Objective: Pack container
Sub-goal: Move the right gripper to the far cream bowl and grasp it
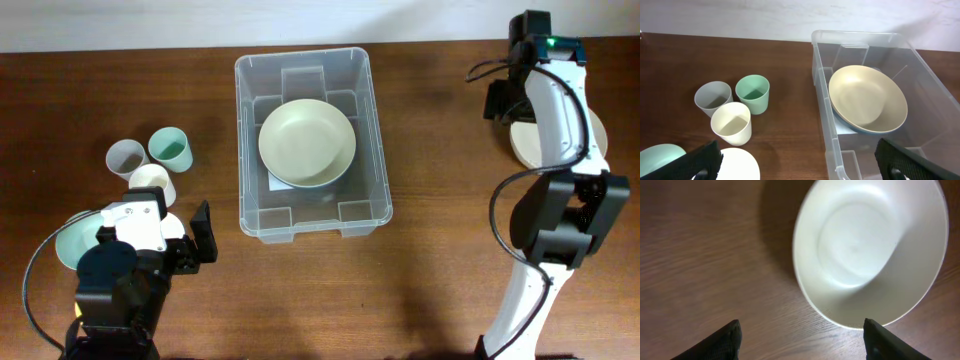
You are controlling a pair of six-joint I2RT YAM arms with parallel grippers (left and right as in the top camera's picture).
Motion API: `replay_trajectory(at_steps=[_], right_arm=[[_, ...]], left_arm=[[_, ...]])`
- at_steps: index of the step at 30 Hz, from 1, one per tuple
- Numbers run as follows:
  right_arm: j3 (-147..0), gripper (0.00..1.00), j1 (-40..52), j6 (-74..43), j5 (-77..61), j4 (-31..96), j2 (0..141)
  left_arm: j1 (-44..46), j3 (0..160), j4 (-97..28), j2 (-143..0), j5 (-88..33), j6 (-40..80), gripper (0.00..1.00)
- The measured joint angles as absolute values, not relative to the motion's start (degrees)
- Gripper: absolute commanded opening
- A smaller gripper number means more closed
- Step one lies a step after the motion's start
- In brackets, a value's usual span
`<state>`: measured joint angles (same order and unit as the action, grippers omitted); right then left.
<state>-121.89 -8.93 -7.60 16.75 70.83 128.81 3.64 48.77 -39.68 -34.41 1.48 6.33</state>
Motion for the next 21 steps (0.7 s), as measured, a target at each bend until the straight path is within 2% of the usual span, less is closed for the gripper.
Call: replay_trajectory(at_steps=[9, 21], right_arm=[[-121.86, 0.74, -13.15, -7.77, 17.17, 69.89, 133.36], [-121.86, 0.74, -13.30, -7.79, 17.17, 67.83, 137.45]], left_arm=[[3.64, 48.77, -39.68, -34.41, 1.48, 6.33, 1.00], [3.64, 48.77, -39.68, -34.41, 1.48, 6.33, 1.00]])
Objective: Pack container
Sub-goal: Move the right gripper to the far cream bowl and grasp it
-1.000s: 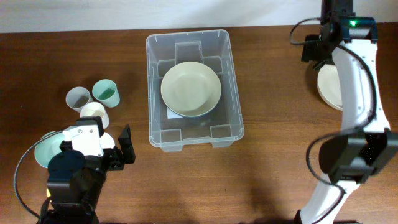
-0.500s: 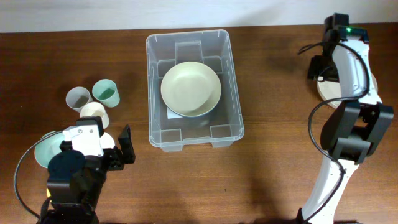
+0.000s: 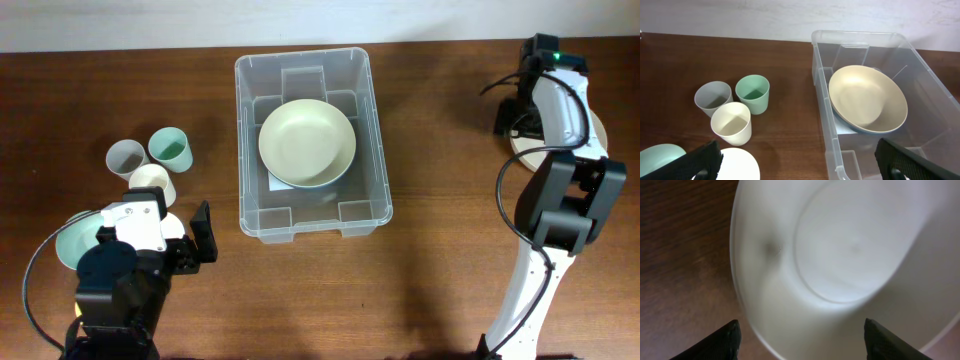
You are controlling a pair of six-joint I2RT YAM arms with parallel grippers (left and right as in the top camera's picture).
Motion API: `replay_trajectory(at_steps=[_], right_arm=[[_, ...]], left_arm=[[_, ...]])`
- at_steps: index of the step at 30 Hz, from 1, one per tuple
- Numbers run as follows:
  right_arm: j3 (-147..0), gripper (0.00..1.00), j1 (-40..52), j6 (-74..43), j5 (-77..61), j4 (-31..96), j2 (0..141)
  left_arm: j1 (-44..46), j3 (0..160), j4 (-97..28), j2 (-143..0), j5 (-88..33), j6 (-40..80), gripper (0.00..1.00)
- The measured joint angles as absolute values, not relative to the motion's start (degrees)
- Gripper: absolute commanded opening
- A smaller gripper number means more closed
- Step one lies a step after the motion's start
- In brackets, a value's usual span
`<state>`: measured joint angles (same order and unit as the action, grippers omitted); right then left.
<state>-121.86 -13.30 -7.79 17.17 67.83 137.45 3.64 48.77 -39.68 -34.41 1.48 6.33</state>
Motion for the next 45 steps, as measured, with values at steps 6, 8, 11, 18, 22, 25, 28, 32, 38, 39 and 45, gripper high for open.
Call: replay_trajectory(at_steps=[6, 8, 11, 18, 22, 25, 28, 32, 38, 39, 45], right_arm=[[-121.86, 0.74, -13.30, -7.77, 17.15, 66.59, 139.39], [-121.86, 0.73, -13.30, -7.75, 17.17, 66.13, 139.70], [-121.86, 0.66, -13.30, -7.68, 17.17, 65.41, 139.92], [-121.64, 0.62, -13.30, -7.97, 17.17, 64.03, 139.94], [-120.36, 0.58, -13.30, -7.94, 17.19, 63.18, 139.94], [-118.96, 0.58, -13.30, -7.94, 17.17, 62.74, 139.96], [-118.08, 0.58, -13.30, -7.97, 17.17, 62.30, 140.03], [-117.80, 0.46, -13.30, -8.05, 17.45, 62.04, 140.03], [-117.30, 0.26, -13.30, -8.21, 17.78, 61.87, 140.05], [-117.16, 0.25, -13.30, -8.23, 17.80, 61.89, 140.05], [-117.10, 0.08, -13.30, -8.14, 18.00, 61.89, 140.11]], left_arm=[[3.64, 48.77, -39.68, -34.41, 1.48, 6.33, 1.00], [3.64, 48.77, -39.68, -34.41, 1.48, 6.33, 1.00], [3.64, 48.77, -39.68, -34.41, 1.48, 6.33, 1.00], [3.64, 48.77, -39.68, -34.41, 1.48, 6.33, 1.00], [3.64, 48.77, -39.68, -34.41, 1.48, 6.33, 1.00], [3.64, 48.77, -39.68, -34.41, 1.48, 6.33, 1.00], [3.64, 48.77, -39.68, -34.41, 1.48, 6.33, 1.00], [3.64, 48.77, -39.68, -34.41, 1.48, 6.33, 1.00], [3.64, 48.77, -39.68, -34.41, 1.48, 6.33, 1.00], [3.64, 48.77, -39.66, -34.41, 1.48, 6.33, 1.00], [3.64, 48.77, -39.68, -34.41, 1.48, 6.33, 1.00]])
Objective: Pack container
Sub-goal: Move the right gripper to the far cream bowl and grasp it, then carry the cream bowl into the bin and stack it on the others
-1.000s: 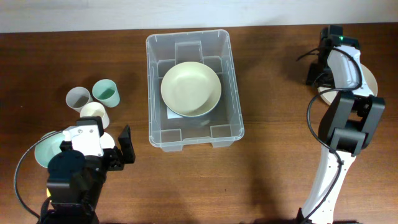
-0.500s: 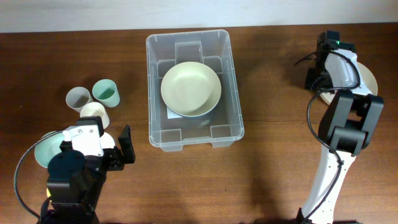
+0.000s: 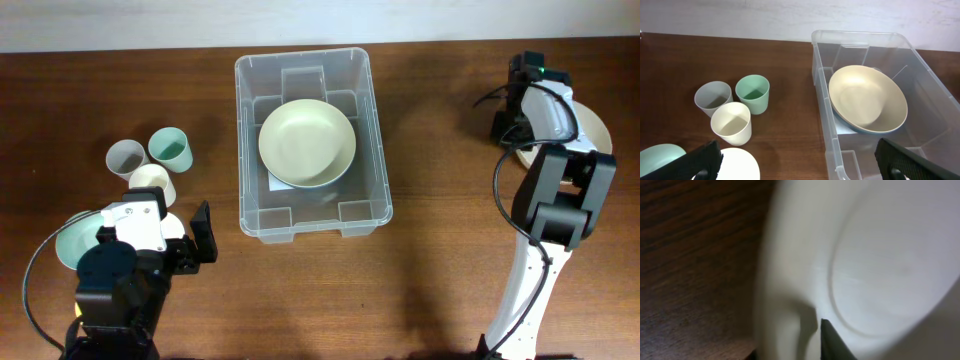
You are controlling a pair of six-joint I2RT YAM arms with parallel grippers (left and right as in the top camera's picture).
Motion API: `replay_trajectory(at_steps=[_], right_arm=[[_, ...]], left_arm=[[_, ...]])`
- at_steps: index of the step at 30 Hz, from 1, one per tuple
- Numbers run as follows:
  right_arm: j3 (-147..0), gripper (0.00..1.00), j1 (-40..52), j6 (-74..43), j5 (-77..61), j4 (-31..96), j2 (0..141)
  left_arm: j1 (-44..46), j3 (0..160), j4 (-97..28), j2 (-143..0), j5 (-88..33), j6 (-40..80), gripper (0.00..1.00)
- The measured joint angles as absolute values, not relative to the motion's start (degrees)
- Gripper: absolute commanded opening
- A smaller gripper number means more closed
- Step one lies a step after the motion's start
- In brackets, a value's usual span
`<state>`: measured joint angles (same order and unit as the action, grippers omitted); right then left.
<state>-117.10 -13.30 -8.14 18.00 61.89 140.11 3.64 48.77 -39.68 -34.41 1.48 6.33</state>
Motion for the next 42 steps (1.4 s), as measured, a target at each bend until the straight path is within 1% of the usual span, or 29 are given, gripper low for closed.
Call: replay_trajectory(at_steps=[1, 14, 19, 22, 28, 32, 37, 42], right_arm=[[-117.10, 0.04, -13.30, -8.03, 18.00, 61.91, 140.11], [-117.10, 0.04, -13.13, -8.34, 16.19, 64.49, 139.59], [-117.08, 0.04, -12.10, -8.10, 10.55, 64.73, 135.31], [-117.14, 0.04, -9.98, -6.92, 7.25, 64.71, 129.67], [-118.87, 0.04, -1.56, -2.59, 4.12, 64.29, 116.07], [-119.87, 0.04, 7.03, 3.64, 1.39, 63.64, 109.71], [-120.09, 0.04, 20.34, 12.05, -1.04, 63.11, 108.29], [-120.09, 0.04, 30.87, 16.82, -1.52, 61.54, 110.39]], left_arm=[[3.64, 48.77, -39.68, -34.41, 1.48, 6.33, 1.00], [3.64, 48.77, -39.68, -34.41, 1.50, 6.33, 1.00], [3.64, 48.77, -39.68, -34.41, 1.96, 6.33, 1.00], [3.64, 48.77, -39.68, -34.41, 2.26, 6.33, 1.00], [3.64, 48.77, -39.70, -34.41, 2.42, 6.33, 1.00], [3.64, 48.77, -39.72, -34.41, 2.42, 6.33, 1.00], [3.64, 48.77, -39.77, -34.41, 2.42, 6.33, 1.00], [3.64, 48.77, -39.88, -34.41, 2.42, 6.33, 1.00]])
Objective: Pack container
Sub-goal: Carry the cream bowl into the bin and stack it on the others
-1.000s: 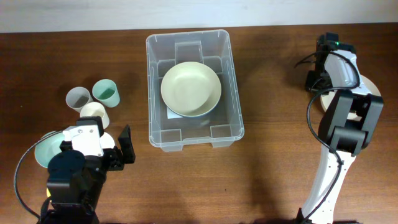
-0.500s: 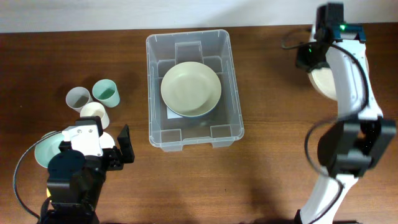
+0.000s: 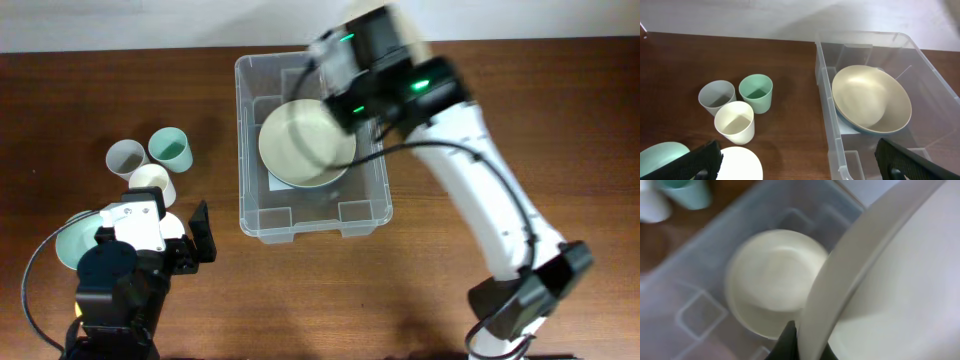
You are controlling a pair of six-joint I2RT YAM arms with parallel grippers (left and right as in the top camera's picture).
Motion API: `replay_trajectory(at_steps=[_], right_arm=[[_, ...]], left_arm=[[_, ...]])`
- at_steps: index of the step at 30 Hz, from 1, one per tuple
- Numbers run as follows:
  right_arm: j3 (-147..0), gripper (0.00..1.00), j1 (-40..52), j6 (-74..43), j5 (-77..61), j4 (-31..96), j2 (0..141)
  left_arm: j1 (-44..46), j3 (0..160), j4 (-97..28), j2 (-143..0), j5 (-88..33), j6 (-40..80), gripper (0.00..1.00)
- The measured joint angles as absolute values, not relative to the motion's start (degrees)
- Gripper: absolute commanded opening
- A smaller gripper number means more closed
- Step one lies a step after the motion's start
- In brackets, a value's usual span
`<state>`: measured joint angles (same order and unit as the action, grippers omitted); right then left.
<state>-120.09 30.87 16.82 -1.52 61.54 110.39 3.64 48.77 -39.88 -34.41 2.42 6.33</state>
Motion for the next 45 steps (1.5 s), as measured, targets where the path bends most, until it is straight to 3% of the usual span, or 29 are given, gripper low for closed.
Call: replay_trajectory(at_steps=[12, 13, 15, 25, 29, 33, 45], right_arm=[[-119.98, 0.04, 39.40, 22.52, -2.50, 60.82, 123.48], [-119.92, 0.06, 39.44, 22.72, -2.52, 60.82, 124.64], [-119.79, 0.20, 39.42, 22.87, -2.48, 60.77, 125.97], [-119.81, 0.24, 39.42, 23.09, -2.48, 62.35, 126.61], [-119.81, 0.24, 39.42, 21.93, -2.52, 68.62, 126.58], [-119.79, 0.10, 39.42, 19.46, -4.25, 73.73, 126.32], [-118.74, 0.09, 39.42, 2.66, -5.96, 78.43, 125.62]], left_arm=[[3.64, 48.77, -40.05, -34.41, 2.42, 6.33, 1.00], [3.64, 48.77, -40.21, -34.41, 2.42, 6.33, 1.00], [3.64, 48.77, -40.53, -34.41, 2.44, 6.33, 1.00], [3.64, 48.77, -40.82, -34.41, 2.44, 6.33, 1.00], [3.64, 48.77, -40.82, -34.41, 2.44, 6.33, 1.00], [3.64, 48.77, -40.82, -34.41, 2.50, 6.33, 1.00], [3.64, 48.77, -40.84, -34.41, 2.61, 6.33, 1.00]])
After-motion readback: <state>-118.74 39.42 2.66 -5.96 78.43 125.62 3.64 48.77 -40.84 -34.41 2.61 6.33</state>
